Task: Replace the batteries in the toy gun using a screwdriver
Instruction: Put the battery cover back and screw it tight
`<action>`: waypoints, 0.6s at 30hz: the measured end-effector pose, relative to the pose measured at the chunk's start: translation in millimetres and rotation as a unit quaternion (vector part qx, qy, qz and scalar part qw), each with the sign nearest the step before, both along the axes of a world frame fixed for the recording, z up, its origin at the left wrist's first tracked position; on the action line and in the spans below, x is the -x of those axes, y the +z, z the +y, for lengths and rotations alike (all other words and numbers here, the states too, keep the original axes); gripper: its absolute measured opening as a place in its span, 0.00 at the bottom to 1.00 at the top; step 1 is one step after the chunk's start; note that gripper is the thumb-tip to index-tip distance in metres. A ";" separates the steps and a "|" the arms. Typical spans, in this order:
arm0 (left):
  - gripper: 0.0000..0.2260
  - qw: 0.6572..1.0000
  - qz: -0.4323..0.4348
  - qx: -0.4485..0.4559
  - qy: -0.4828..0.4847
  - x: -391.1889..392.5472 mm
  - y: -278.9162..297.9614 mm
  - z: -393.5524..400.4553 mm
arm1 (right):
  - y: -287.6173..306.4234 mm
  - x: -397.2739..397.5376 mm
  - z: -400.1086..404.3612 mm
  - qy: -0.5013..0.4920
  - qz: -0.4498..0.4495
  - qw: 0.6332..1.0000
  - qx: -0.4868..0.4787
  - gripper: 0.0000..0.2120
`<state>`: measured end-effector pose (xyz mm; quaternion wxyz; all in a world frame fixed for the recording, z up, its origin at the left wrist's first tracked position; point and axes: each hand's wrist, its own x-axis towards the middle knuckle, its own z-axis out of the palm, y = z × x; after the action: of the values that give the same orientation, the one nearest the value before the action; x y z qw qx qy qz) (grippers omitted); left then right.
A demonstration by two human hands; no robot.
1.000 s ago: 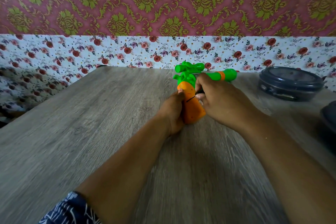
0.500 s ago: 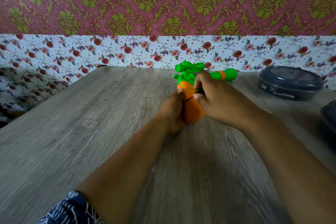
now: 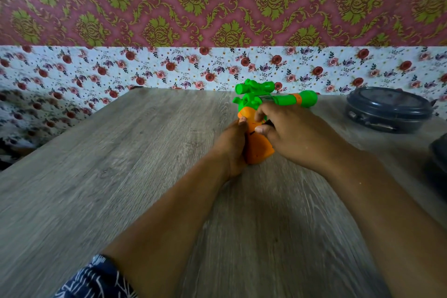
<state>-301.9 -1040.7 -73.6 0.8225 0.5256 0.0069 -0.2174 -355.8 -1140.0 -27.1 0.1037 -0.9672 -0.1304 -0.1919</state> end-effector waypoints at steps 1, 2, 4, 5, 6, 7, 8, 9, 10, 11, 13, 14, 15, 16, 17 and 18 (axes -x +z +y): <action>0.19 1.000 0.002 -0.008 0.004 -0.9 -0.8 -0.4 | -0.4 -0.1 1.1 0.009 0.020 1.000 -0.020 0.07; 0.19 1.000 0.003 -0.011 0.007 -2.1 -1.5 -0.7 | -1.1 -0.6 2.0 0.014 0.025 0.999 -0.024 0.07; 0.19 1.000 0.002 -0.017 0.012 -4.4 -3.7 -1.3 | -2.8 -1.3 3.1 0.011 0.000 1.000 -0.009 0.05; 0.19 1.000 0.001 -0.021 0.017 -5.0 -4.8 -1.6 | -2.3 -0.7 3.2 0.001 -0.022 1.000 0.001 0.05; 0.19 1.000 0.002 -0.019 0.019 -5.5 -6.1 -2.0 | -1.3 0.0 2.6 -0.011 -0.043 0.999 0.016 0.06; 0.19 1.000 -0.002 -0.020 0.020 -6.8 -8.2 -2.9 | 0.3 0.5 1.1 -0.023 -0.061 0.997 0.034 0.07; 0.18 1.000 -0.006 -0.022 0.020 -7.6 -10.0 -3.8 | 1.7 1.2 -0.3 -0.035 -0.071 0.995 0.054 0.10; 0.18 0.999 -0.012 -0.030 0.022 -8.3 -11.0 -4.3 | 3.2 2.1 -1.1 -0.045 -0.073 0.994 0.068 0.12; 0.18 0.999 -0.016 -0.036 0.023 -8.5 -11.2 -4.3 | 4.9 3.5 -1.3 -0.053 -0.070 0.993 0.078 0.14; 0.19 0.999 -0.022 -0.043 0.022 -9.8 -12.2 -4.1 | 6.4 4.7 -0.7 -0.063 -0.065 0.992 0.086 0.15; 0.19 0.998 -0.026 -0.052 0.018 -13.1 -13.7 -3.8 | 6.9 6.1 2.1 -0.075 -0.058 0.990 0.106 0.20; 0.19 0.998 -0.026 -0.051 0.018 -13.9 -14.2 -3.7 | 6.6 6.2 3.0 -0.078 -0.052 0.990 0.110 0.22; 0.19 0.998 -0.026 -0.048 0.018 -13.7 -14.1 -3.7 | 6.5 6.2 2.7 -0.074 -0.043 0.991 0.107 0.22; 0.19 0.999 -0.027 -0.044 0.016 -13.0 -13.9 -3.5 | 6.1 5.6 2.0 -0.066 -0.025 0.993 0.095 0.20; 0.19 0.999 -0.029 -0.041 0.014 -12.4 -13.6 -3.5 | 5.5 4.7 0.6 -0.047 -0.004 0.997 0.068 0.17; 0.19 0.999 -0.034 -0.040 0.011 -12.3 -13.2 -3.6 | 4.6 3.5 -0.7 -0.027 0.020 0.999 0.035 0.11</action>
<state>-289.5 -1044.3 -86.8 0.8029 0.5650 -0.0062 -0.1899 -359.4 -1140.8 -22.5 0.0674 -0.9770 -0.1085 -0.1709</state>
